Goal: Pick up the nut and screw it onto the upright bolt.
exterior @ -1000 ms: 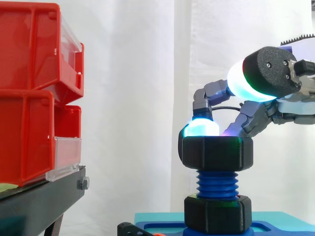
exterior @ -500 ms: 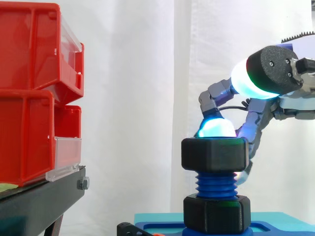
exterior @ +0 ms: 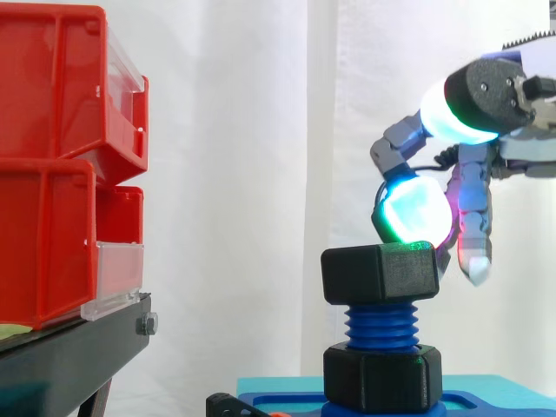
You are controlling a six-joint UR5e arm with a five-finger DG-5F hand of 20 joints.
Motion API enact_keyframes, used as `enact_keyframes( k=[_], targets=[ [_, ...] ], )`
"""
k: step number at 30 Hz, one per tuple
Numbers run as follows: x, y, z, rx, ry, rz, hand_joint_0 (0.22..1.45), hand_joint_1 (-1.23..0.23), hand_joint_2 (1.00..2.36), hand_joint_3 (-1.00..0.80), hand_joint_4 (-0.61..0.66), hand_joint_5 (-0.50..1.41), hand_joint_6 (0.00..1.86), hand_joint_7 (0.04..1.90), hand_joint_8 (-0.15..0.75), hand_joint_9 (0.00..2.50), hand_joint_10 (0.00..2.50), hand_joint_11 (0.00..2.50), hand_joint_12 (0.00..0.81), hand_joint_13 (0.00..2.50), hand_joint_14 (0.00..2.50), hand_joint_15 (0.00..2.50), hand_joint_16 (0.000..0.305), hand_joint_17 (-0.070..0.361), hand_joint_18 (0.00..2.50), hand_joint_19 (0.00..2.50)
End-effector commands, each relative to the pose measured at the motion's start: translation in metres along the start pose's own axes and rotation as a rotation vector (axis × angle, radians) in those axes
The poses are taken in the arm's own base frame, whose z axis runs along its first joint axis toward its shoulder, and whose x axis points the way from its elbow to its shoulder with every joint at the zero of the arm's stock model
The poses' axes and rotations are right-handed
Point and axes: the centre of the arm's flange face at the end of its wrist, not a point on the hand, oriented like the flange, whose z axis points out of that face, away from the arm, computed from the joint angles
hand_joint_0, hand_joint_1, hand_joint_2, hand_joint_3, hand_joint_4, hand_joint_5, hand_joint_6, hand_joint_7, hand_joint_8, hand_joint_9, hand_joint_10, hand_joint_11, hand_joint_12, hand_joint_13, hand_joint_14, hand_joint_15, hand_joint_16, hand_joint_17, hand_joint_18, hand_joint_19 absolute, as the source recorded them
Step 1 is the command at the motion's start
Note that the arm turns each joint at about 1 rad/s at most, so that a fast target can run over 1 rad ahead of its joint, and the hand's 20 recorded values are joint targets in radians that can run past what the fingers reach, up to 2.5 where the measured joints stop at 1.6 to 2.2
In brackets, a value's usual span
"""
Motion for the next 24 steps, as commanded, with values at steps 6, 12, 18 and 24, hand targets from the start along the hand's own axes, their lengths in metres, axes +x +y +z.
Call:
enact_keyframes(
  k=[6,12,18,24],
  targets=[
    [-0.037,0.002,0.001,0.004,-0.022,-0.007,0.48,-0.31,1.00,-0.50,0.30,-0.09,0.50,1.00,0.367,1.30,0.00,0.03,0.421,1.01,0.00,0.00,0.074,0.165,0.91,0.00],
    [-0.068,0.010,0.013,-0.072,-0.040,-0.011,0.47,-0.32,1.00,-0.50,0.26,-0.12,0.50,0.78,0.358,1.21,0.00,0.00,0.423,0.96,0.00,0.00,0.075,0.168,0.86,0.00],
    [-0.049,0.012,0.023,-0.086,-0.046,-0.016,0.47,-0.33,1.00,-0.50,0.25,-0.13,0.50,0.63,0.329,1.03,0.00,0.00,0.417,0.70,0.00,0.00,0.078,0.175,0.61,0.00],
    [-0.022,0.012,0.034,-0.093,-0.045,-0.007,0.45,-0.32,1.00,-0.50,0.27,-0.12,0.50,0.60,0.287,0.79,0.00,0.00,0.404,0.43,0.00,0.00,0.076,0.172,0.11,0.00]
  ],
)
